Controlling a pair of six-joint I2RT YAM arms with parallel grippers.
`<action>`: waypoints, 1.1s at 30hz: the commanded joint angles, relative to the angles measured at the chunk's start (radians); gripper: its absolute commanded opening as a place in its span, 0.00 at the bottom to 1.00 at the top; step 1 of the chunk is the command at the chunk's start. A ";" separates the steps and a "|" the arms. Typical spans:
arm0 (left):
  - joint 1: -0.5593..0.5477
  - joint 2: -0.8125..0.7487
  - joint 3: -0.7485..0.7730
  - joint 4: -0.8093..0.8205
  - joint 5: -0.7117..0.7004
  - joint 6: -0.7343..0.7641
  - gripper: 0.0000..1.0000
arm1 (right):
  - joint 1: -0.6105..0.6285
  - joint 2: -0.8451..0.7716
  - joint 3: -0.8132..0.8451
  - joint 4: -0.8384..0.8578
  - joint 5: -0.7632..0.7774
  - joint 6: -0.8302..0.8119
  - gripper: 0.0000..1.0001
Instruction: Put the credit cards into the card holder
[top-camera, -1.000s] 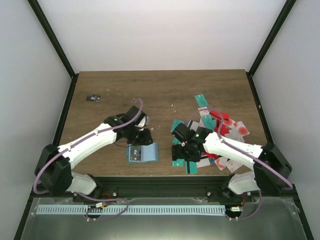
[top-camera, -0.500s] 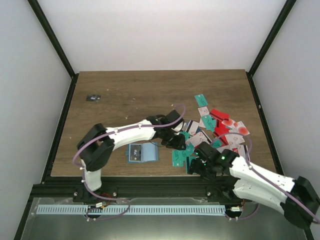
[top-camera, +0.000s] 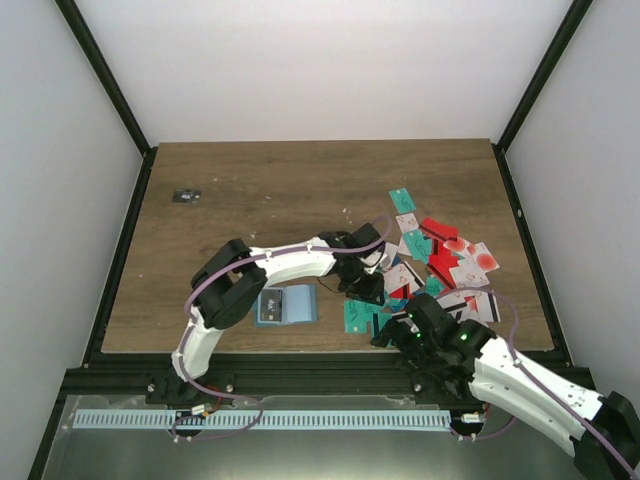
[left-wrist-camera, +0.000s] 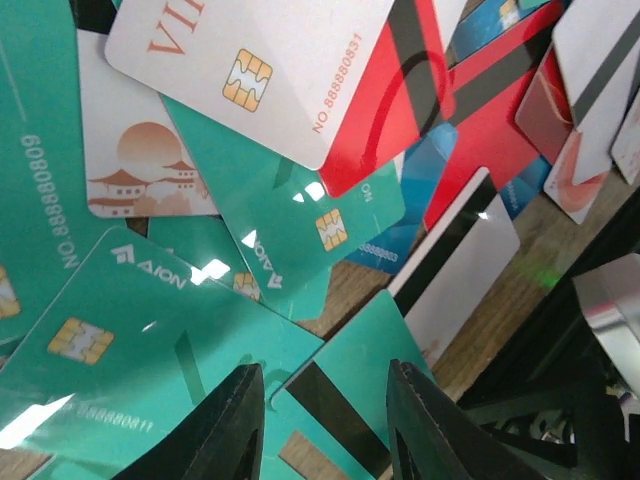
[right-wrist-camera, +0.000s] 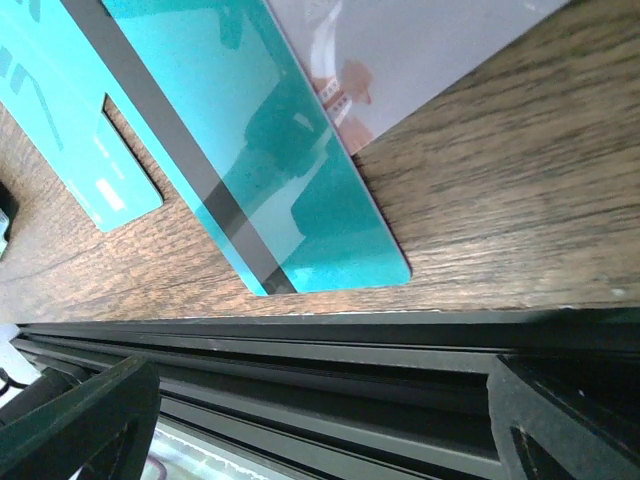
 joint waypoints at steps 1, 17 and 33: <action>-0.006 0.054 0.038 -0.018 0.033 0.029 0.36 | -0.016 -0.012 -0.010 0.019 -0.005 0.041 0.92; -0.049 0.112 0.042 -0.054 0.039 0.077 0.35 | -0.057 0.000 -0.081 0.159 -0.019 0.043 0.90; -0.097 0.104 0.005 -0.042 0.047 0.068 0.34 | -0.071 0.005 -0.104 0.201 0.005 0.031 0.82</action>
